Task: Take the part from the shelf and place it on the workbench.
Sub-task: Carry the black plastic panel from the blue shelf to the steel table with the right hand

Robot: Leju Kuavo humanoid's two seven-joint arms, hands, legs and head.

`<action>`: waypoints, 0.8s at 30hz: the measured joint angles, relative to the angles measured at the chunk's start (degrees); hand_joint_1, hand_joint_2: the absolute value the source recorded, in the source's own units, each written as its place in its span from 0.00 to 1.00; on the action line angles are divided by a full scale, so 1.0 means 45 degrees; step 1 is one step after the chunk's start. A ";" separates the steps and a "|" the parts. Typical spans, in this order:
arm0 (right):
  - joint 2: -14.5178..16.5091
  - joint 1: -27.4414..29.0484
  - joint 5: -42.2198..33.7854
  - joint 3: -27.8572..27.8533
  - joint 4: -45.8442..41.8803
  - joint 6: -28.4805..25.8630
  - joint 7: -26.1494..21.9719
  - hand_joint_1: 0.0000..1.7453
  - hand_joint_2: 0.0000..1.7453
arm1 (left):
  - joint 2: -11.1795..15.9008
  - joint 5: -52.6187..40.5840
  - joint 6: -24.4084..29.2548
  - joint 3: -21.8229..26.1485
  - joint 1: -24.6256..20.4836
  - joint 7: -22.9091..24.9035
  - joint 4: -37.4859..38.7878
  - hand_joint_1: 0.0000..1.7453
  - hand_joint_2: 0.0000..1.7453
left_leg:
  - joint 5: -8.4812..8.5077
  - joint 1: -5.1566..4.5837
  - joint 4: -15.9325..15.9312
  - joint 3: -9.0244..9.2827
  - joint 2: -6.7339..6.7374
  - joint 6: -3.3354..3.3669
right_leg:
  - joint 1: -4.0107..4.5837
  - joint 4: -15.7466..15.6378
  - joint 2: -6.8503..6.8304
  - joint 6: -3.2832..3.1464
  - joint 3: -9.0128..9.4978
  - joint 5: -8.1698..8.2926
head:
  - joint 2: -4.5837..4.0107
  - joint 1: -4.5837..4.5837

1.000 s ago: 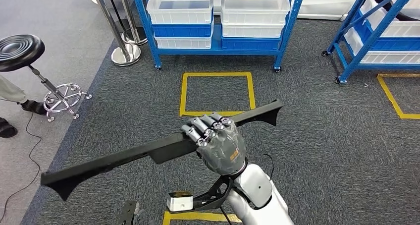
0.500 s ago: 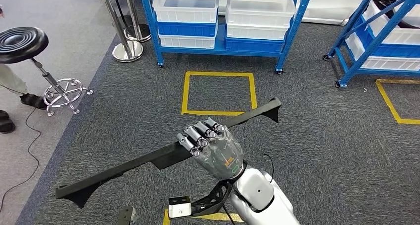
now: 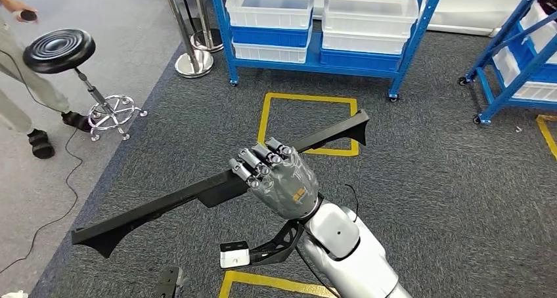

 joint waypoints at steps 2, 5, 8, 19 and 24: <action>-0.0027 -0.0014 0.0009 0.0005 0.0105 0.0001 0.0106 1.00 1.00 | -0.0005 0.0021 -0.0046 0.0000 0.0036 0.0002 0.0000 0.00 1.00 | -0.0301 0.0014 0.1118 -0.0518 0.0094 -0.0016 | 0.0062 0.0008 -0.0246 -0.0029 -0.0002 -0.0020 | 0.0000 -0.0001; -0.0053 -0.0099 0.0061 0.0035 0.0228 0.0000 0.0279 1.00 1.00 | -0.0023 0.0020 -0.0118 0.0000 0.0103 0.0004 0.0000 0.00 1.00 | 0.0724 -0.0021 -0.0537 0.0326 0.0304 0.0144 | 0.0127 0.0011 -0.0531 -0.0034 0.0045 -0.0054 | 0.0000 0.0001; -0.0097 -0.0204 0.0126 0.0101 0.0257 -0.0004 0.0461 1.00 1.00 | -0.0083 0.0018 -0.0180 0.0001 0.0093 -0.0001 0.0000 0.00 1.00 | 0.1202 -0.0228 -0.2321 0.1198 0.0793 0.0371 | 0.0216 0.0008 -0.0760 0.0075 0.0061 -0.0085 | 0.0000 0.0001; -0.0384 -0.0220 0.0165 0.0234 0.0430 -0.0004 0.0566 1.00 1.00 | -0.0359 0.0020 -0.0215 0.0013 0.0232 -0.0026 0.0000 0.00 1.00 | 0.1379 -0.0138 -0.2634 0.1297 -0.0300 0.0740 | 0.0163 0.2781 0.0068 0.0435 -0.1288 -0.1075 | 0.0000 0.0009; -0.0436 -0.0253 0.0231 0.0259 0.0444 -0.0006 0.0642 1.00 1.00 | -0.0420 0.0040 -0.0210 0.0030 0.0218 -0.0006 0.0000 0.00 1.00 | 0.1297 -0.0144 -0.2383 0.1102 -0.0805 0.0490 | 0.0126 0.0120 0.0702 0.0289 -0.0106 -0.0007 | 0.0000 0.0006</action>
